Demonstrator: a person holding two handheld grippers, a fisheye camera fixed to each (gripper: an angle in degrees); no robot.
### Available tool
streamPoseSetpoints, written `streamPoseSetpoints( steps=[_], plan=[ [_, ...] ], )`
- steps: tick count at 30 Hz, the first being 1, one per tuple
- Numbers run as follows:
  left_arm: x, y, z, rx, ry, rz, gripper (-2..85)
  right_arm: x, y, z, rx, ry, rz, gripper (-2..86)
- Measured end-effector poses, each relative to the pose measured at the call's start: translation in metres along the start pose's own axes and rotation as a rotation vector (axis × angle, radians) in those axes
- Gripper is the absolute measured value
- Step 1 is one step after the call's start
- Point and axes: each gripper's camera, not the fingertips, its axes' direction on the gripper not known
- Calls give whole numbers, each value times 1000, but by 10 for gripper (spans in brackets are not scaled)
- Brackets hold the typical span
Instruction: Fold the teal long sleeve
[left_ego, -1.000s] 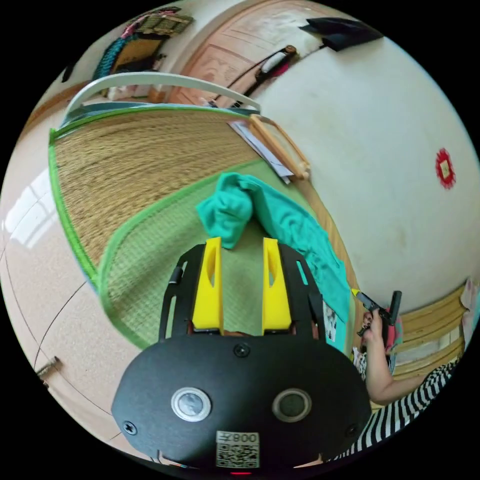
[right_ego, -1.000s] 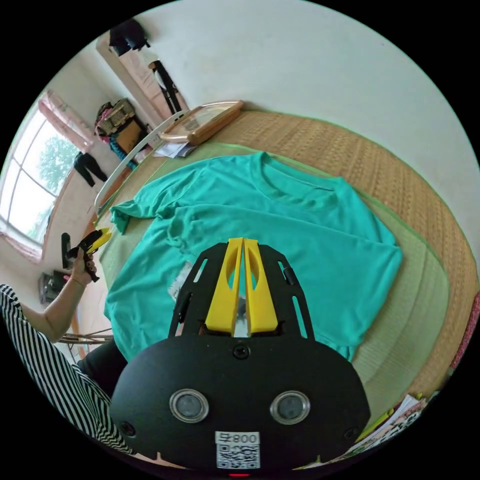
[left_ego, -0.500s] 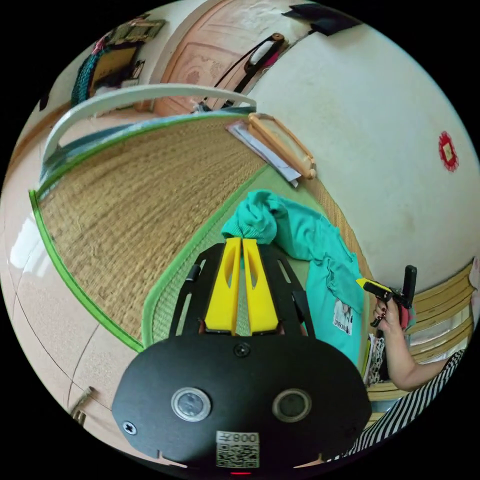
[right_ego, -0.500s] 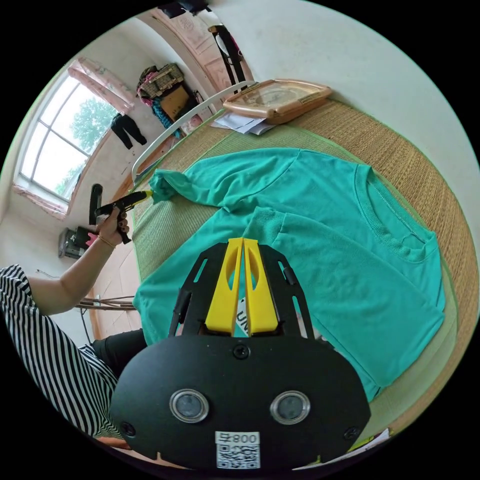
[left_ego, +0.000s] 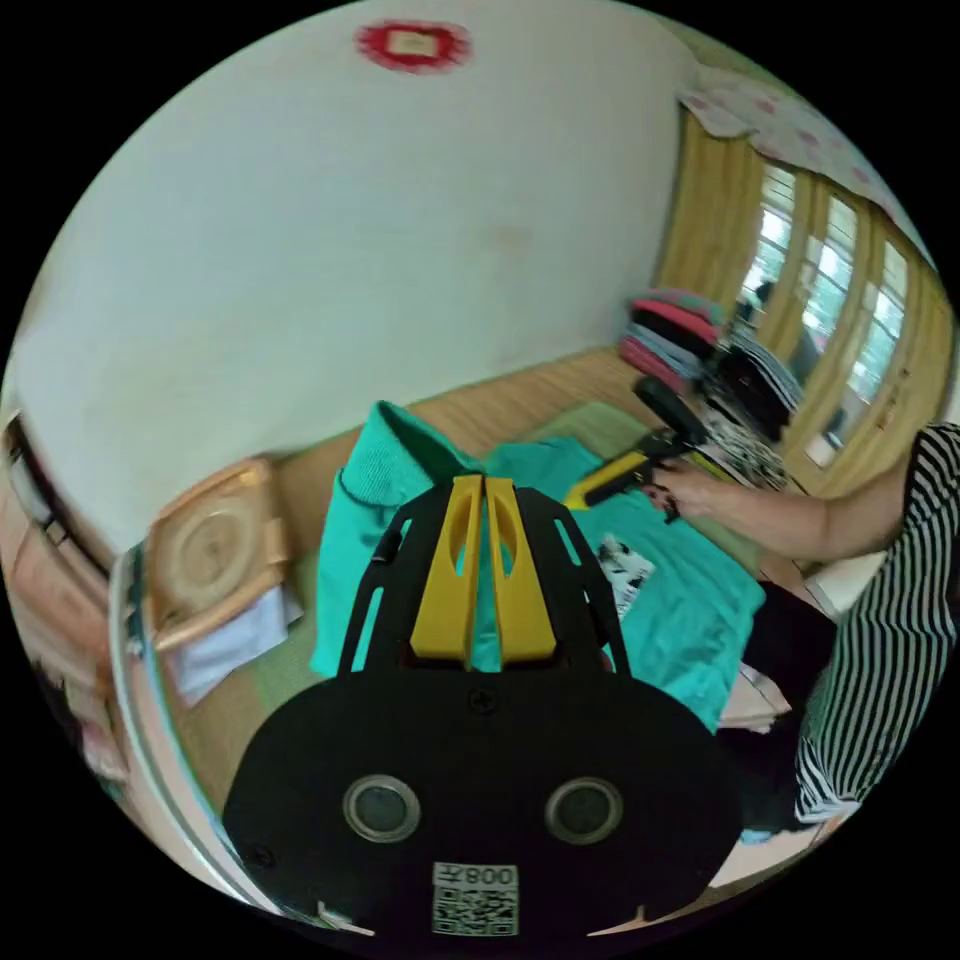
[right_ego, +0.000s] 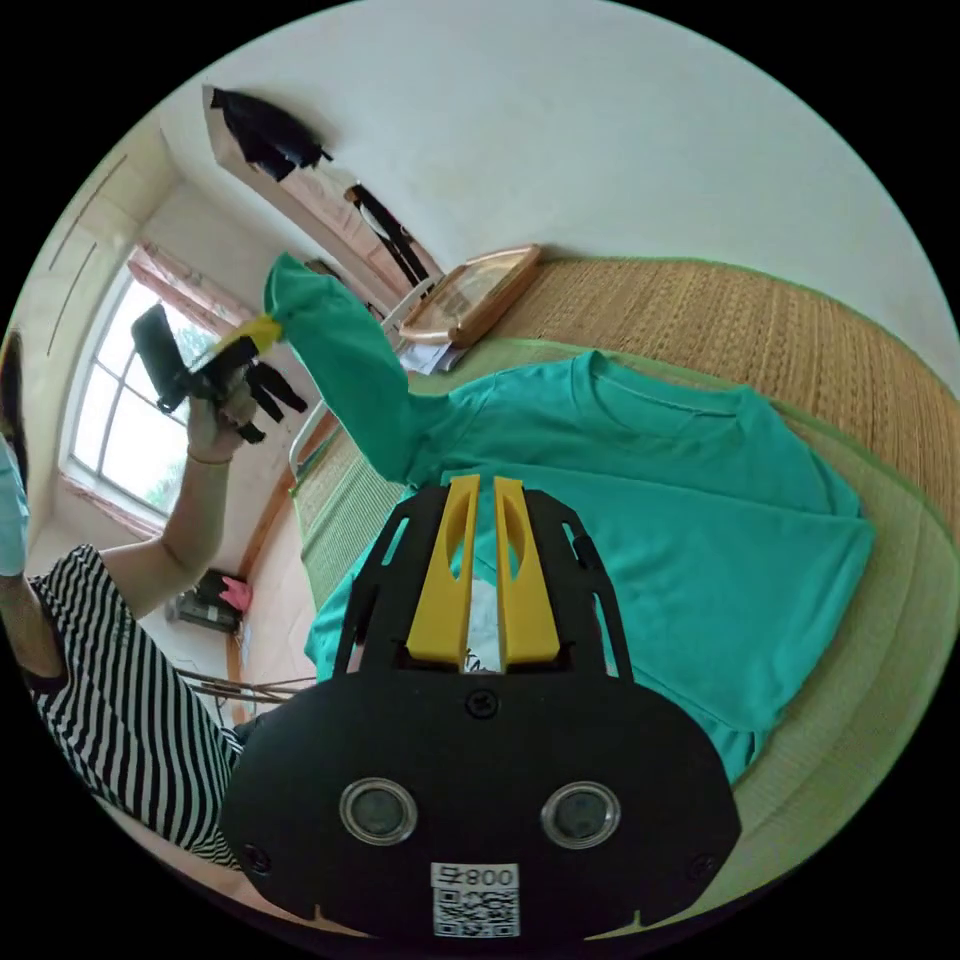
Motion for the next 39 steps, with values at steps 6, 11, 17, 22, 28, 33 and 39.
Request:
streamPoseSetpoints(
  steps=[6,11,17,22,28,33,39],
  plan=[
    [65,-8,142,-287,99,74,18,88,45,-29,47,-106,192,67],
    [39,37,159,-207,314,-207,66,126,55,-6,-14,-156,236,91],
    [30,80,174,-142,329,-471,90,112,18,-13,13,-69,116,107],
    [17,79,201,-87,327,-574,95,82,-22,-6,-25,61,-41,111],
    [16,53,235,-147,277,-510,50,83,-59,36,-175,97,-146,58],
    [14,49,241,-94,334,-513,24,101,-61,27,-225,89,-160,18],
    [34,15,233,21,383,-392,18,135,-41,-76,-10,-39,-146,10]
  ],
)
